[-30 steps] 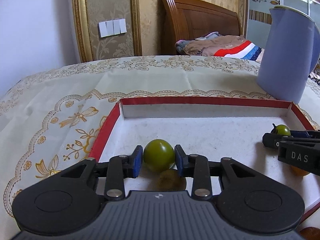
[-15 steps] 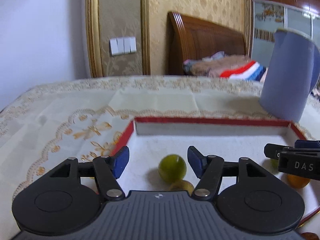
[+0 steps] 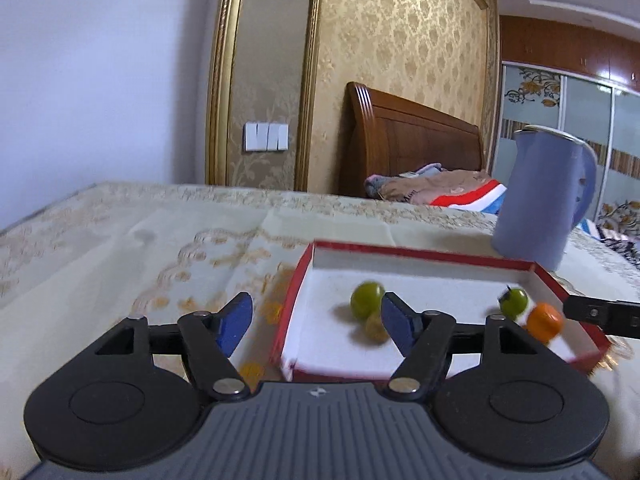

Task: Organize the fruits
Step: 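Raise both open grippers away from the tray, then move both open grippers down to the loose fruits beside the tray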

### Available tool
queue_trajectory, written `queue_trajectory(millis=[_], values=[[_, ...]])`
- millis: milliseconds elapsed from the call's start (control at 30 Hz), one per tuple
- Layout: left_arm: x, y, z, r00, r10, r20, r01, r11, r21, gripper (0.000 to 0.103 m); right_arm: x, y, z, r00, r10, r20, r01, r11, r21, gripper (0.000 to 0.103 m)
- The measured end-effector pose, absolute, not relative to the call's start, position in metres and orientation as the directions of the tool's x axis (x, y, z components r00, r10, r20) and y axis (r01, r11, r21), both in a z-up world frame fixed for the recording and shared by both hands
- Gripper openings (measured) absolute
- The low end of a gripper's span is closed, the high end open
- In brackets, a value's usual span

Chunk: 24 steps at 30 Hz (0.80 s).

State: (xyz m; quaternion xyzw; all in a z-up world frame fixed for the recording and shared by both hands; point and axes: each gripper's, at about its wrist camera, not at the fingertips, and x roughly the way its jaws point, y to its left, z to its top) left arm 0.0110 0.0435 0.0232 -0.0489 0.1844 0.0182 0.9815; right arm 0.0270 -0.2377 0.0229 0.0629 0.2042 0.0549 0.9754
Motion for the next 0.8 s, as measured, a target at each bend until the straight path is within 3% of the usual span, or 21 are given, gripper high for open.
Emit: queue_trajectory(millis=[133,333,467,667,800], values=[[-0.006,0.055,0.021,0.925,-0.009,-0.379,-0.048,0.989,-0.141,0.071,-0.002,-0.24,0.025,0.936,0.134,-0.327,-0.102,0.988,0.114,0.1],[-0.014,0.048,0.014,0.913,0.039,-0.406,-0.061,0.997,-0.042,0.071,-0.026,-0.242,0.018,0.949,0.148,-0.277,-0.128,0.988,0.087,0.102],[-0.019,0.05,0.004,0.895,0.078,-0.439,-0.079,0.997,0.016,0.071,-0.024,-0.245,0.015,0.945,0.151,-0.289,-0.126,0.987,0.103,0.103],[-0.01,0.072,-0.005,0.853,0.002,-0.522,-0.069,0.992,-0.109,0.071,-0.02,-0.249,0.013,0.936,0.149,-0.32,-0.109,0.984,0.138,0.103],[-0.011,0.068,-0.007,0.846,-0.013,-0.533,-0.045,0.994,-0.095,0.071,-0.02,-0.25,0.013,0.935,0.146,-0.323,-0.104,0.984,0.143,0.103]])
